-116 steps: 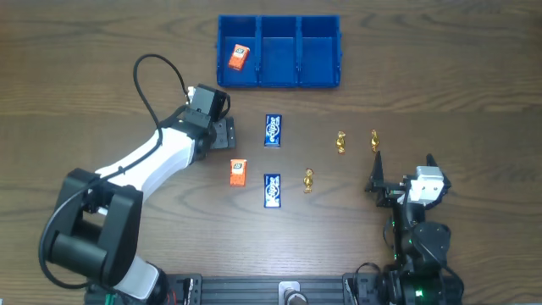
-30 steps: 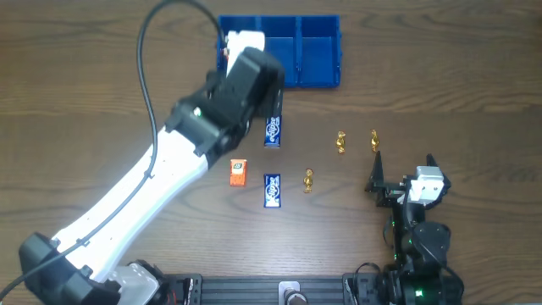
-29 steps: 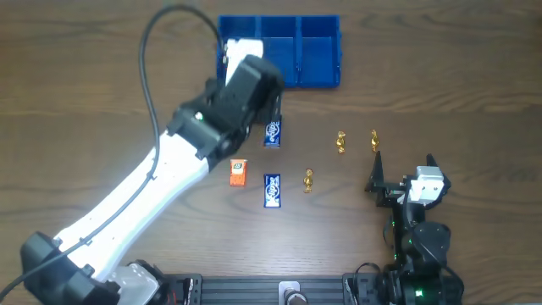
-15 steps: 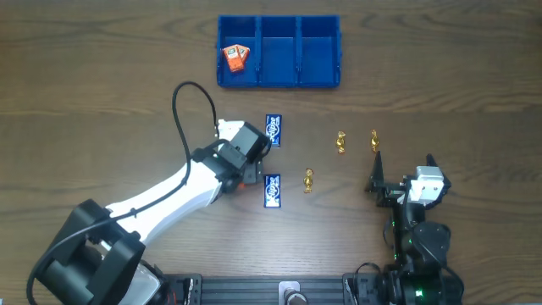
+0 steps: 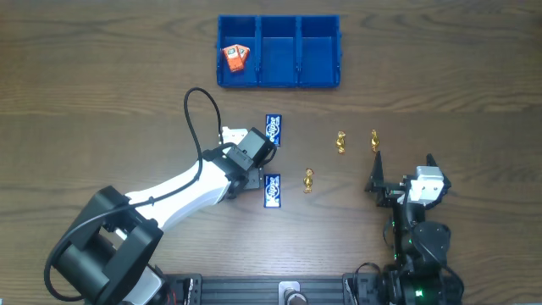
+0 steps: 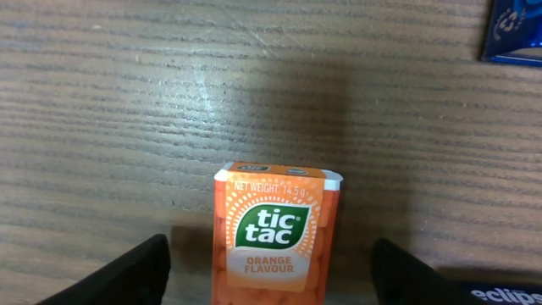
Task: Sort Candies Into Trays
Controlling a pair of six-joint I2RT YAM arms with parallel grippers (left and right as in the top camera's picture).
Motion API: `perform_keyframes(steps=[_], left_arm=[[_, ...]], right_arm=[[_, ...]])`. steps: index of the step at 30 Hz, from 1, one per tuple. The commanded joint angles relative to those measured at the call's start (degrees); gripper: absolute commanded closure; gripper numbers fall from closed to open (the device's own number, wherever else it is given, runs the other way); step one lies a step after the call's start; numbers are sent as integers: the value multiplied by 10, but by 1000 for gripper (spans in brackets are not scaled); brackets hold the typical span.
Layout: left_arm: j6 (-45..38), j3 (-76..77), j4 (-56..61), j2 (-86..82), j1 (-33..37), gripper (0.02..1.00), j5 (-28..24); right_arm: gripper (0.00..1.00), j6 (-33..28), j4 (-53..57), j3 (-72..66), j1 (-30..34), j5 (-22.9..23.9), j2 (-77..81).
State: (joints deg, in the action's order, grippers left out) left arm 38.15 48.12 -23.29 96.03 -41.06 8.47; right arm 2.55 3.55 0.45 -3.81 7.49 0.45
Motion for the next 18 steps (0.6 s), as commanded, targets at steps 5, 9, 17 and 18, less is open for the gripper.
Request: perform_keyframes(steps=[5,9,17,18], left_arm=[[11,-1,10,19,2,413,-2],[11,-1,22,19,2,599,-2],[12,0,30,4,7,713,6],[12,2,30,-5,8,717,14]], right_arm=[[3,4,3,0,2,3,-3],[3,4,3,0,2,3,-3],[3,4,3,0,2,3,-3],[3,4,3,0,2,3,-3]])
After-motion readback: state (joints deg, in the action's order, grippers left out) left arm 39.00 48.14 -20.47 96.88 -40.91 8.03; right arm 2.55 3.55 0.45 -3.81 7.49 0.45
